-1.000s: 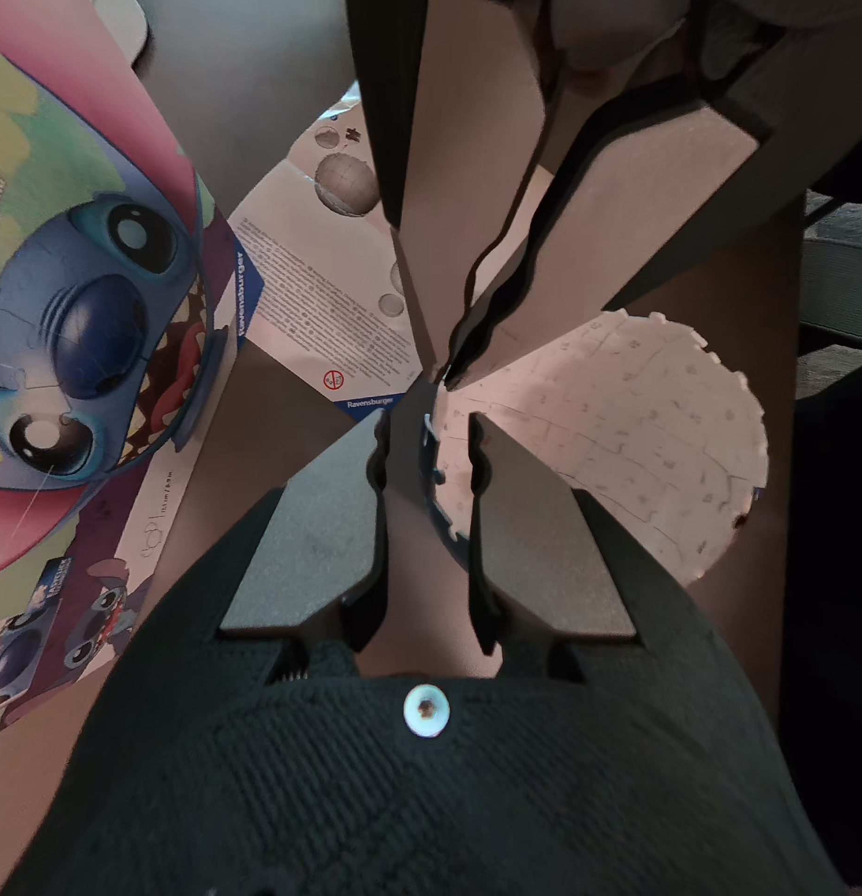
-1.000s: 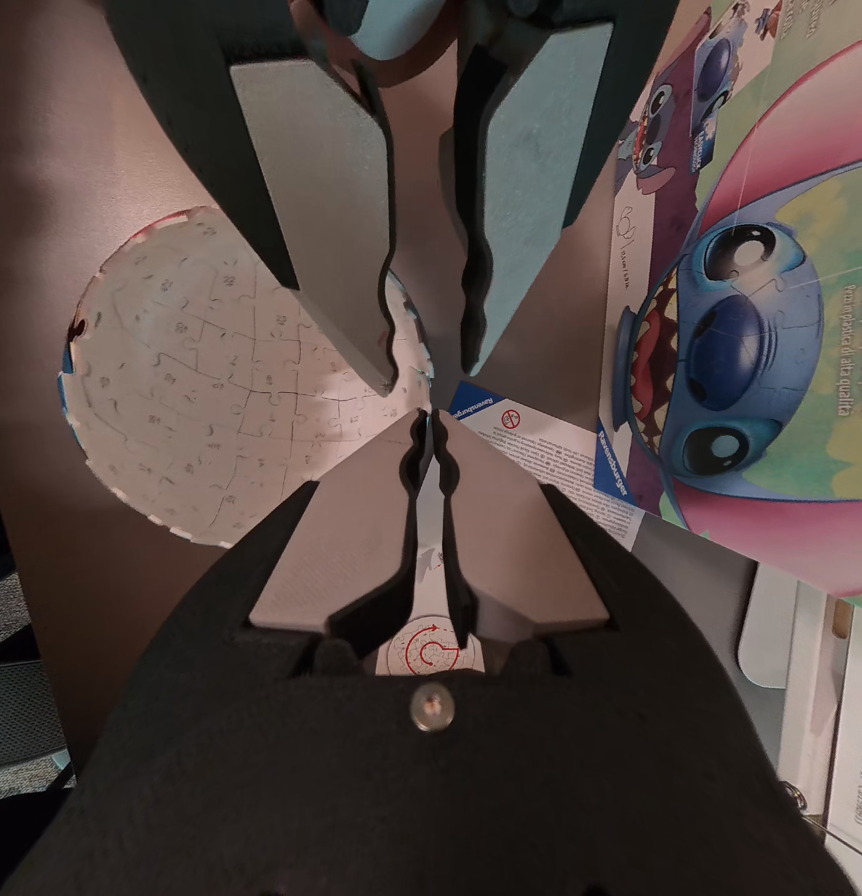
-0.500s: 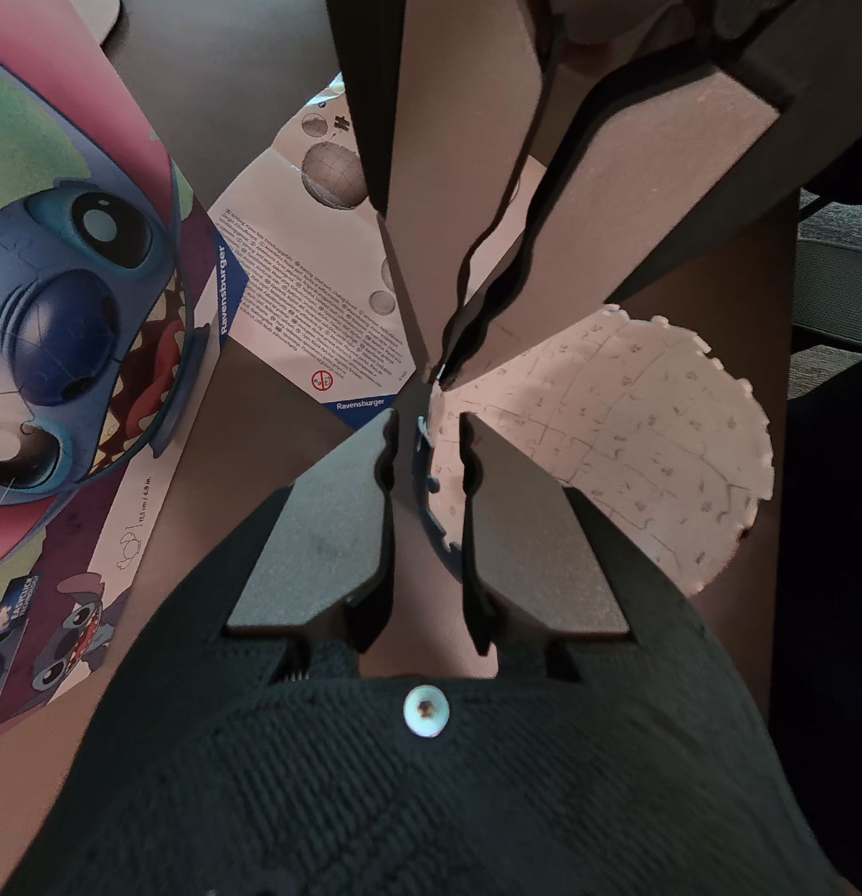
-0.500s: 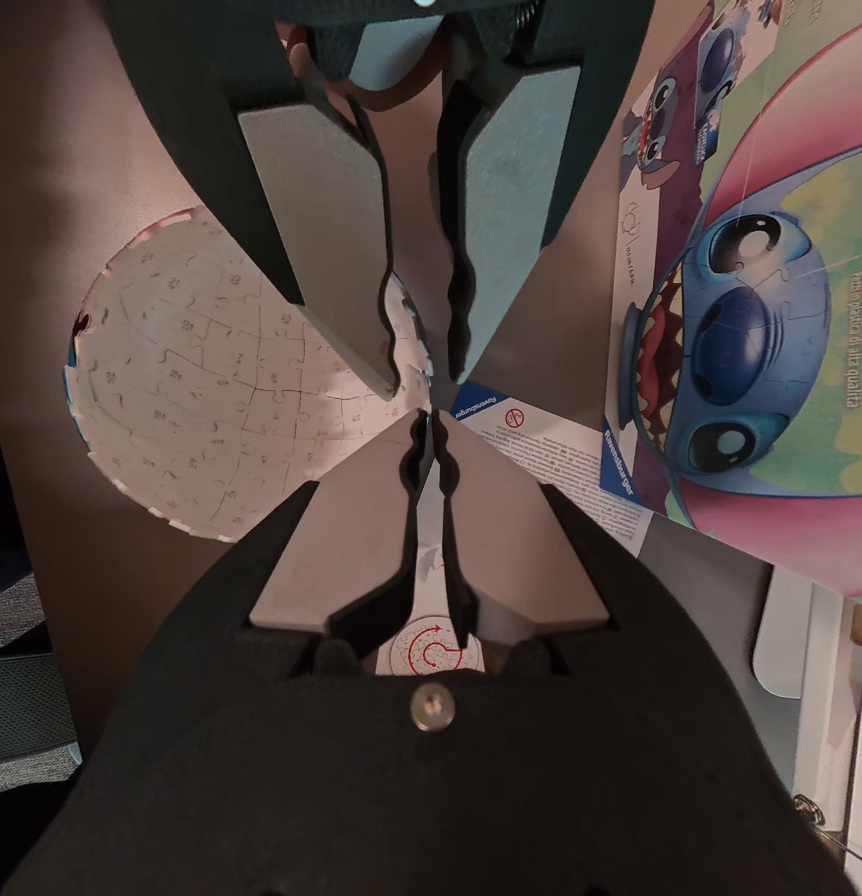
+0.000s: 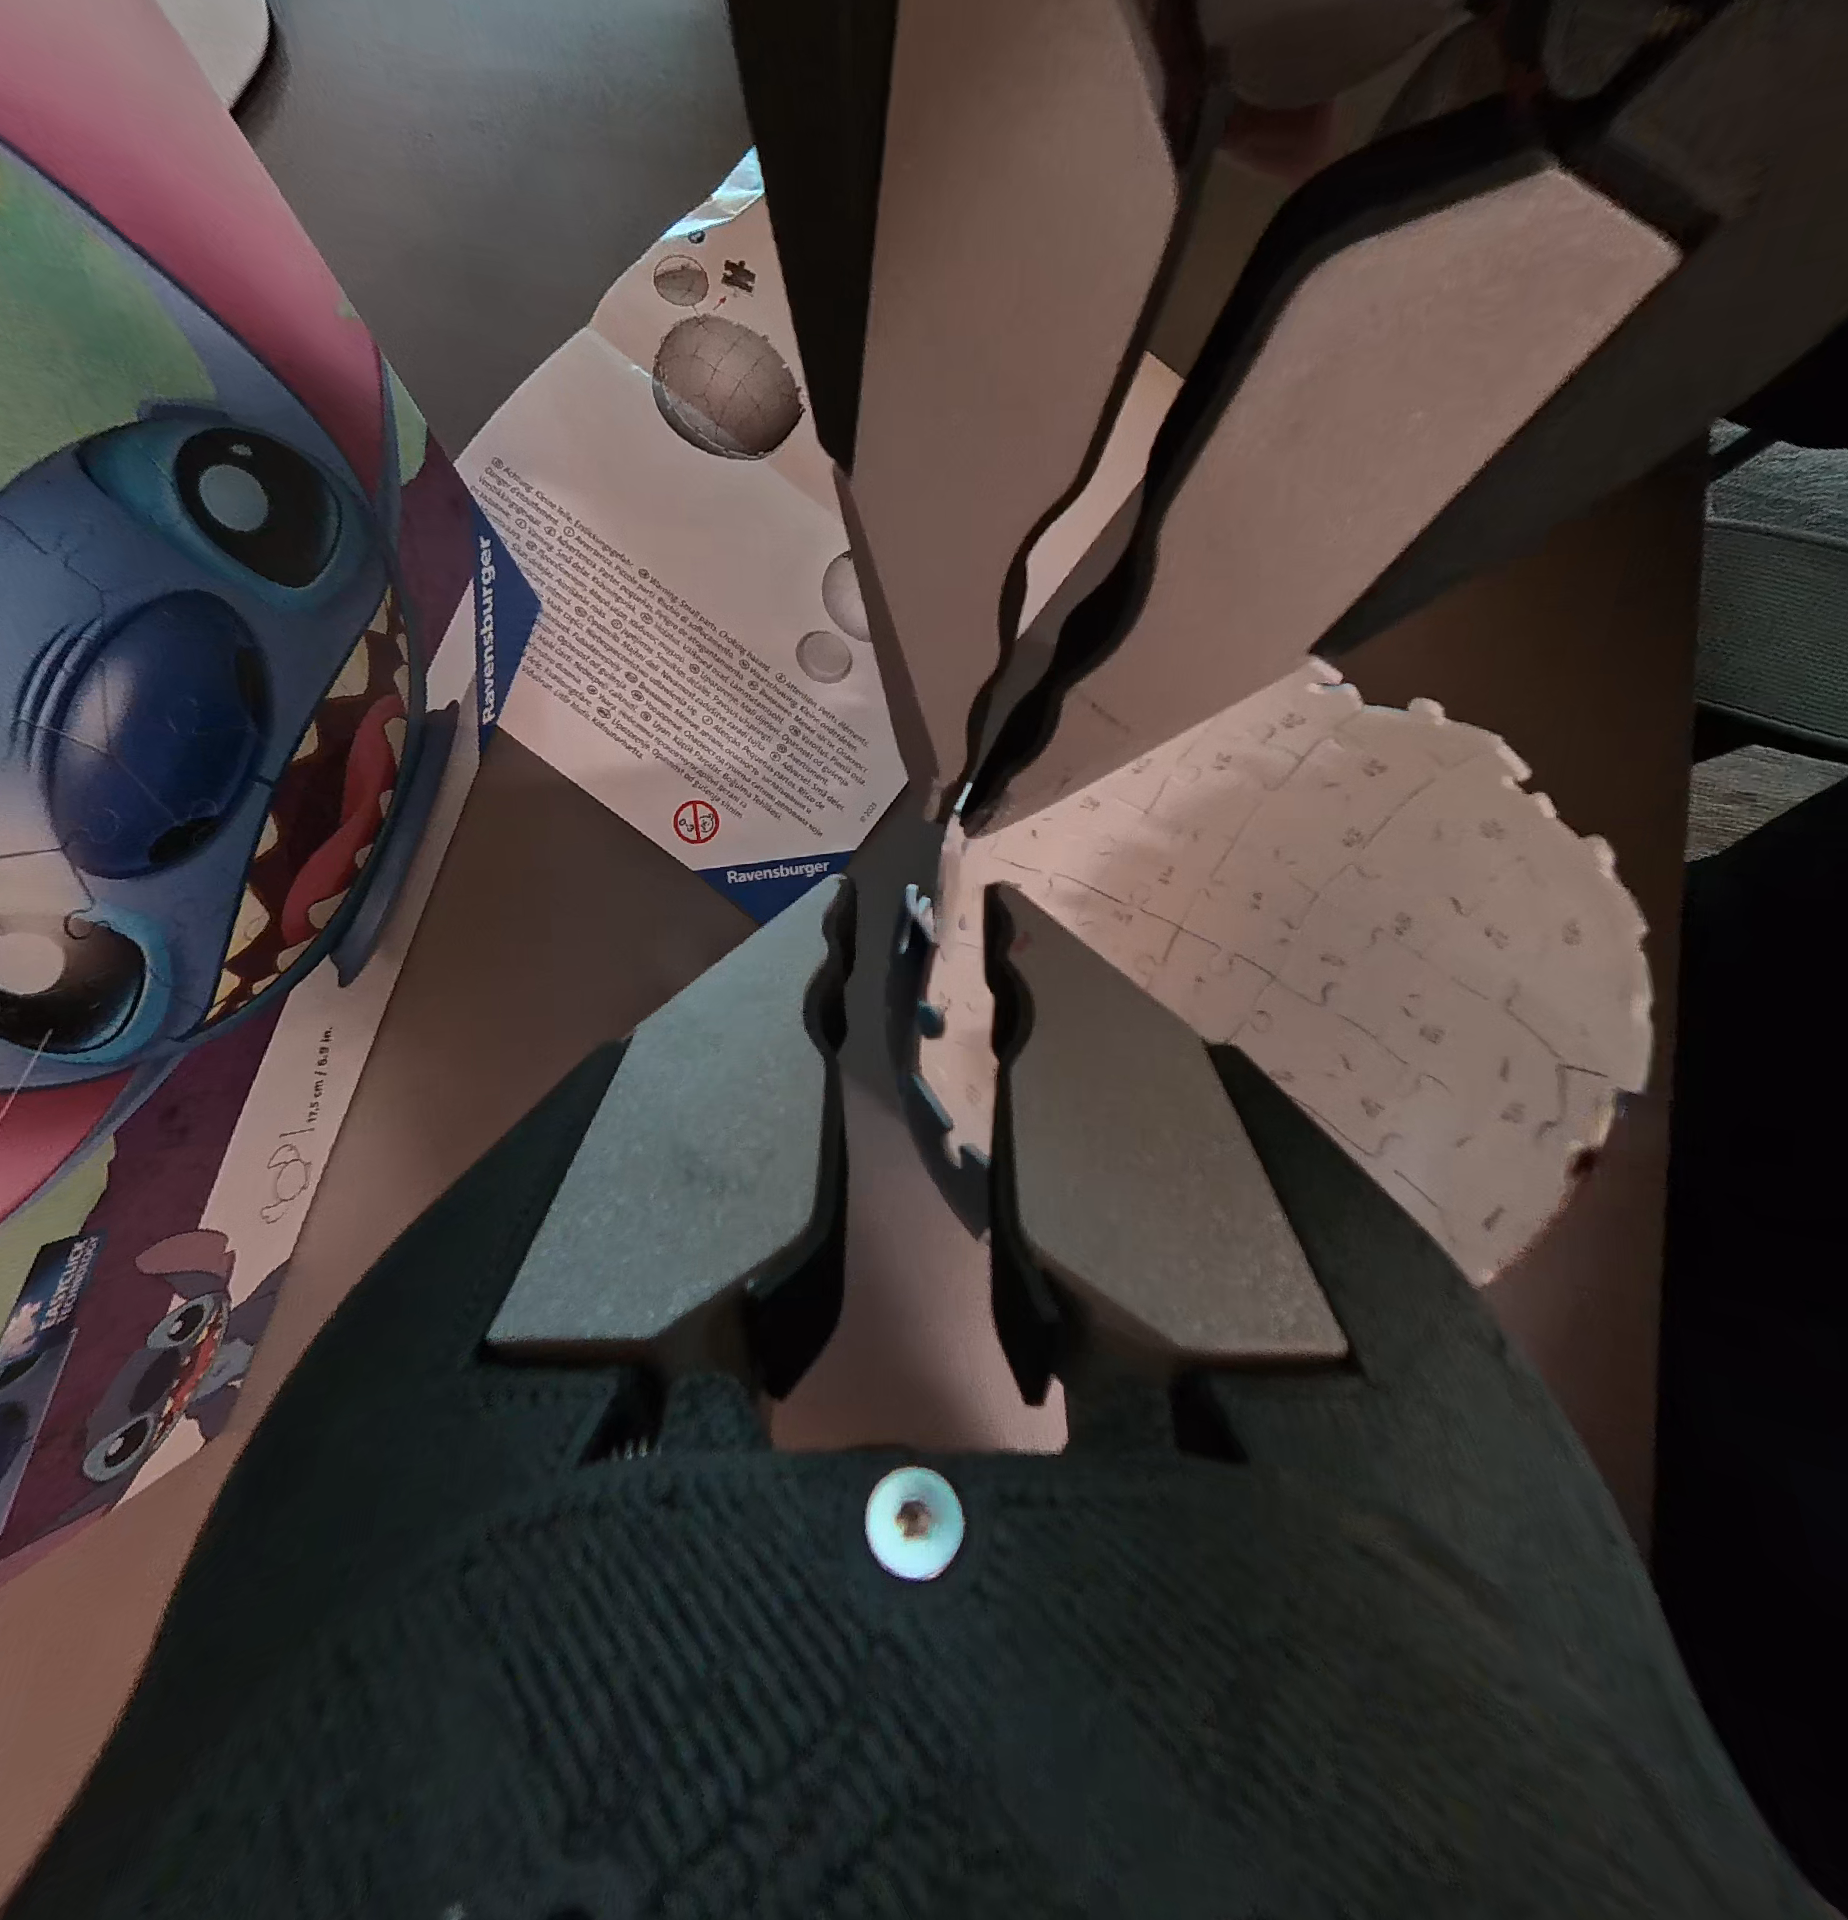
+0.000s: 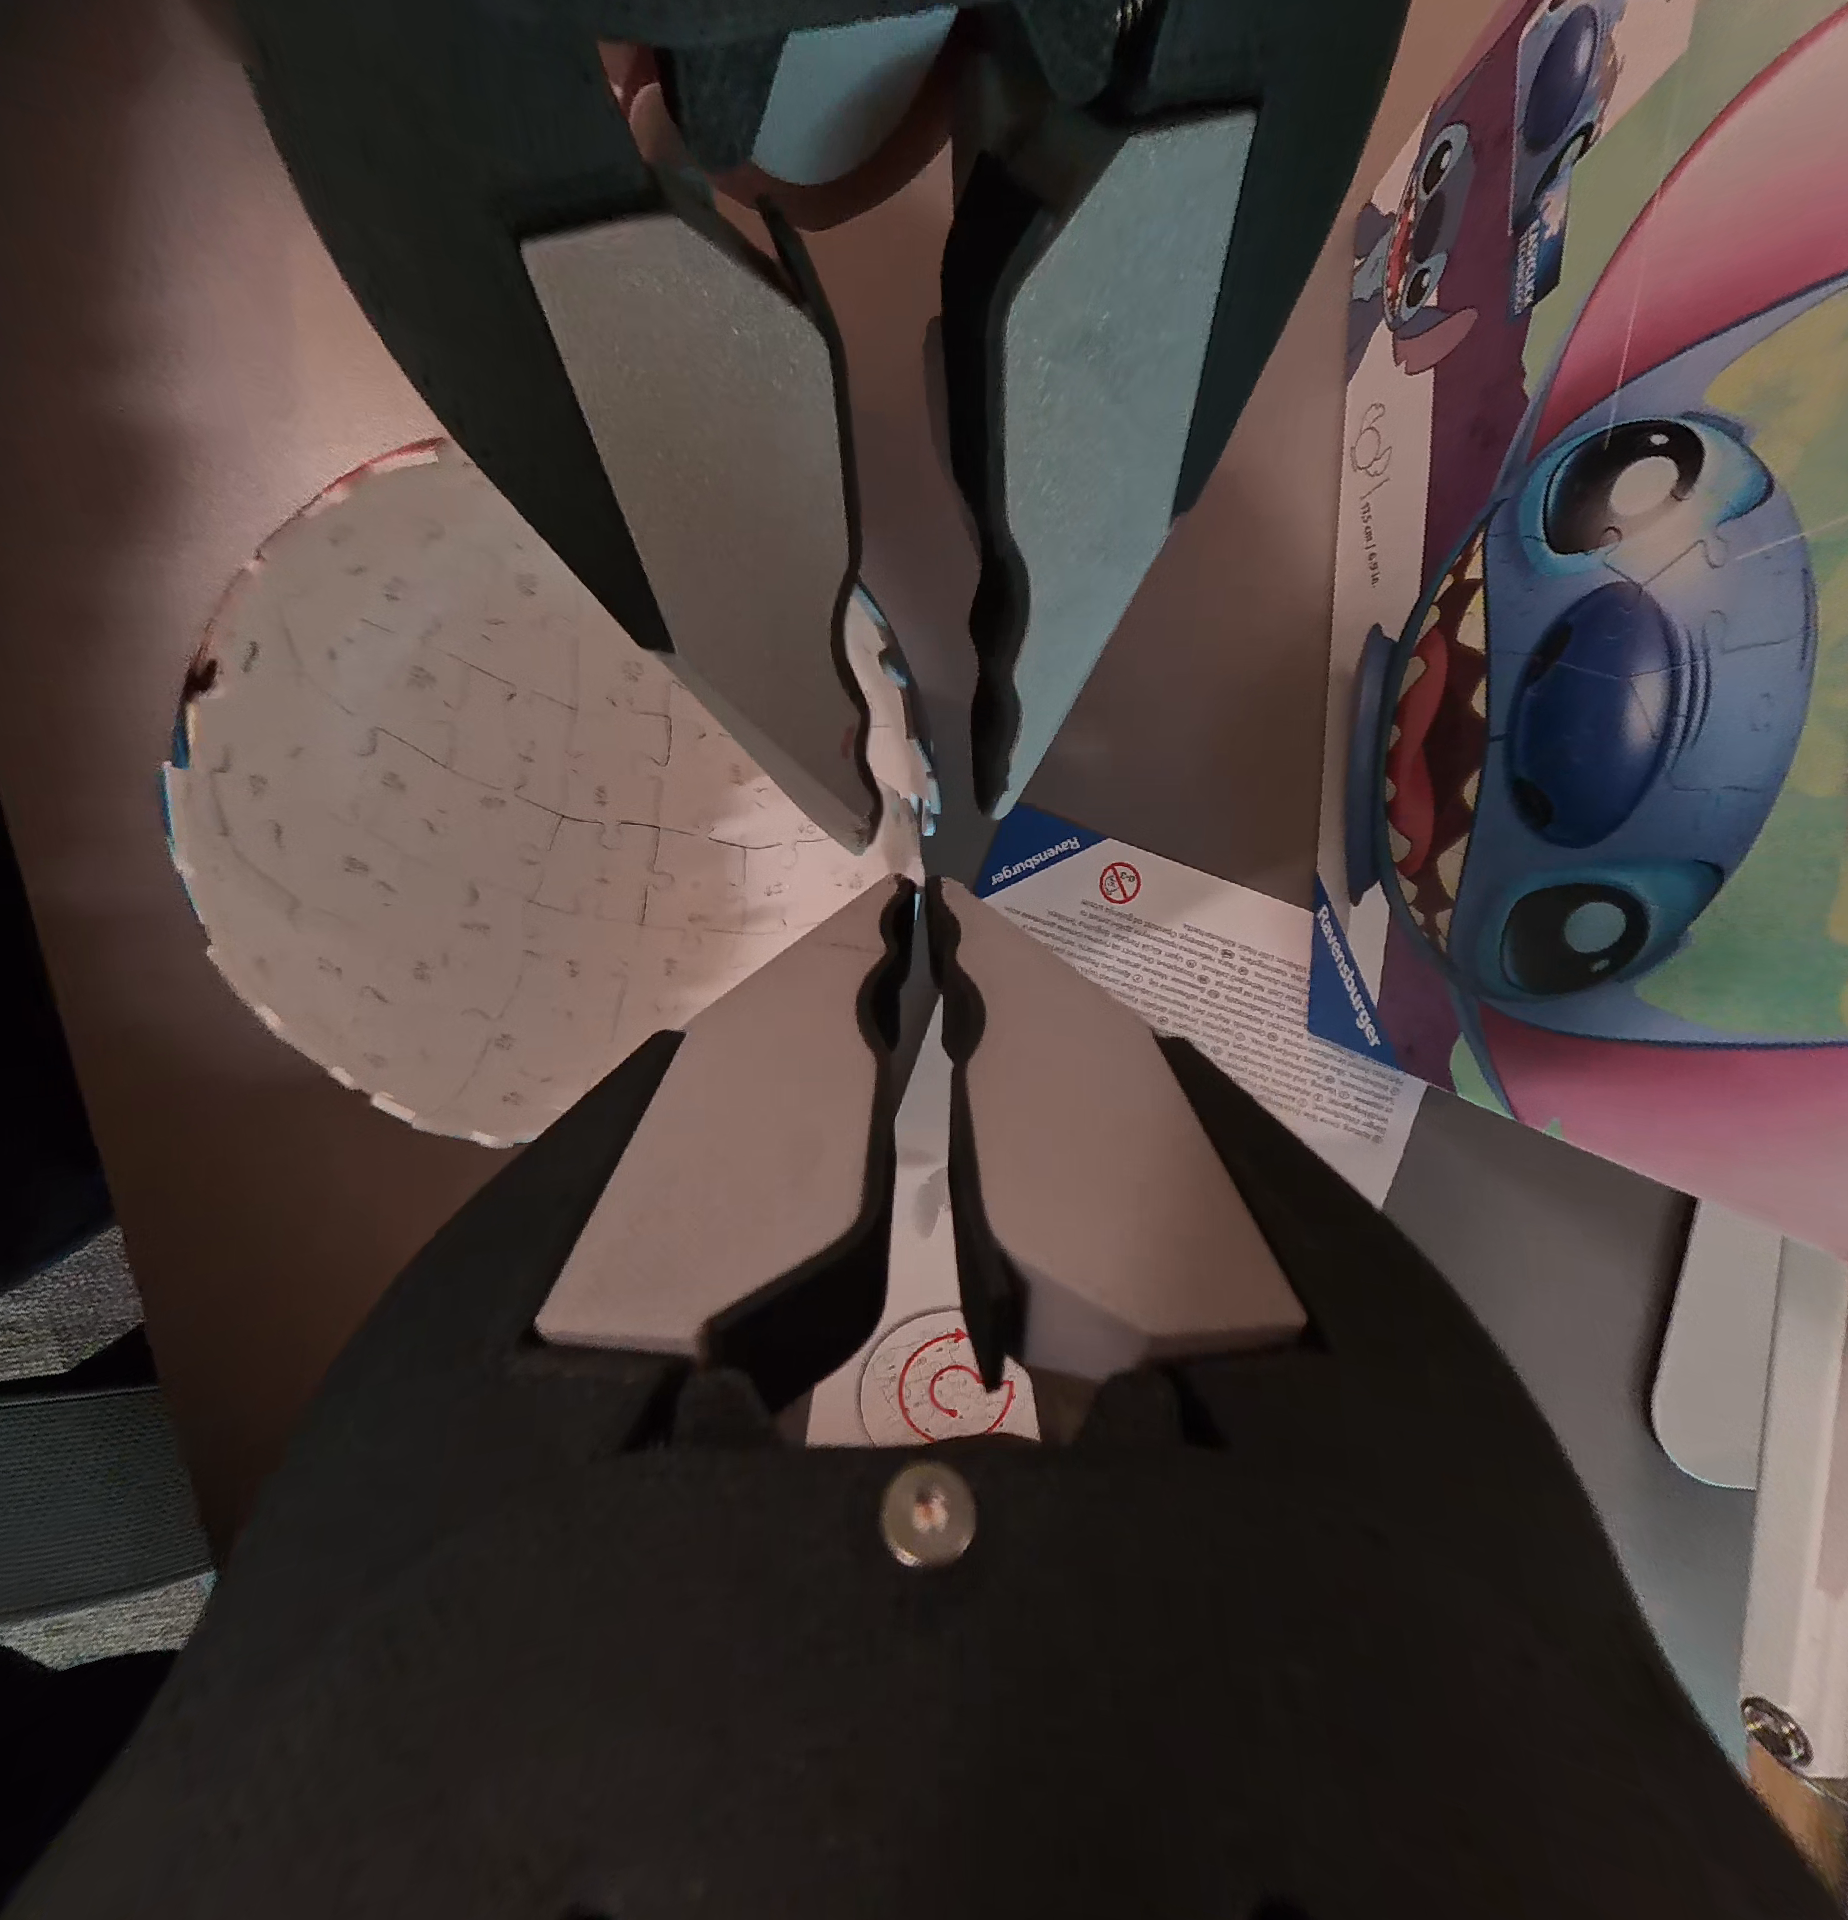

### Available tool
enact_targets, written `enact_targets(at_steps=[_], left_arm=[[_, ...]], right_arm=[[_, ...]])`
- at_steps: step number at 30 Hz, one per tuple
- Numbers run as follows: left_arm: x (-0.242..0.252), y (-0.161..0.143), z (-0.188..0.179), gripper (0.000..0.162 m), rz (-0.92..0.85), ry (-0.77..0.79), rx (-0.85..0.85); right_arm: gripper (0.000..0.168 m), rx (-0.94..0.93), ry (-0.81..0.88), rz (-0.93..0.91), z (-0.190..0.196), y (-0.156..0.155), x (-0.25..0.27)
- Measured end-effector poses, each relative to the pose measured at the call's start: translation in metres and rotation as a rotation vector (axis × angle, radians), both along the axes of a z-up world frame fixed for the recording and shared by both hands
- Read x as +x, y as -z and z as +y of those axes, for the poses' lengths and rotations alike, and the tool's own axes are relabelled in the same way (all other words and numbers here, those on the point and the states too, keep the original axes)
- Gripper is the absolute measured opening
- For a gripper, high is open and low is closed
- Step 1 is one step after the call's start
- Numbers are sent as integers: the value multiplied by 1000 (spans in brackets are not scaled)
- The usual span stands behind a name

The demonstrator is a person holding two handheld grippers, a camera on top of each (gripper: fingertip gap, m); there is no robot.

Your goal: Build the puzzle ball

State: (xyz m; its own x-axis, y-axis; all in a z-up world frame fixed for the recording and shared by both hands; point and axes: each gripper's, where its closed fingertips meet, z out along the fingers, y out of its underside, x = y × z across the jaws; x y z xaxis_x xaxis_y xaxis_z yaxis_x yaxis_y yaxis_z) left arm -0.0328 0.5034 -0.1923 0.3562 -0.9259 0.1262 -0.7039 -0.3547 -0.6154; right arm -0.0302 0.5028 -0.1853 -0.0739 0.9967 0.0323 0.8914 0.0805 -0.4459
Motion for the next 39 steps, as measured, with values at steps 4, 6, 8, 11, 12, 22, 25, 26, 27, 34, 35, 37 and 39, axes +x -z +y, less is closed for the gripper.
enact_targets(at_steps=[4, 6, 8, 11, 12, 22, 25, 26, 27, 34, 35, 37, 39], left_arm=[[-2, -3, -1, 31, 8, 2, 3], [-1, -5, 0, 31, 0, 4, 7], [0, -4, -1, 32, -5, 12, -5], [-1, -2, -1, 35, 2, 20, -17], [-1, -2, 0, 35, -4, 23, -14], [2, 3, 3, 36, -13, 29, -18], [2, 4, 3, 35, -6, 36, -24], [3, 5, 2, 34, -5, 40, -28], [3, 5, 1, 33, -9, 45, -33], [4, 5, 2, 29, -9, 56, -39], [4, 5, 3, 28, -13, 56, -39], [5, 6, 3, 25, -20, 54, -44], [5, 8, 4, 25, -18, 56, -47]], right_arm=[[0, -1, 6, -5, 0, 0, 1], [0, -3, 4, -7, 0, 1, 1], [0, -9, 5, -6, 0, 1, 1], [0, -20, 2, -1, 0, 1, 1], [0, -24, 3, 1, 0, 0, 1], [0, -46, 15, 11, -1, -2, 1], [0, -44, 18, 2, -1, 0, 1], [0, -40, 21, 0, 0, 1, 0], [0, -38, 25, 1, 1, 1, 0], [0, -35, 37, -4, 3, 0, 3], [0, -36, 38, -2, 3, -1, 3], [0, -39, 42, -1, 4, -2, 4], [0, -44, 42, -10, 3, 0, 5]])
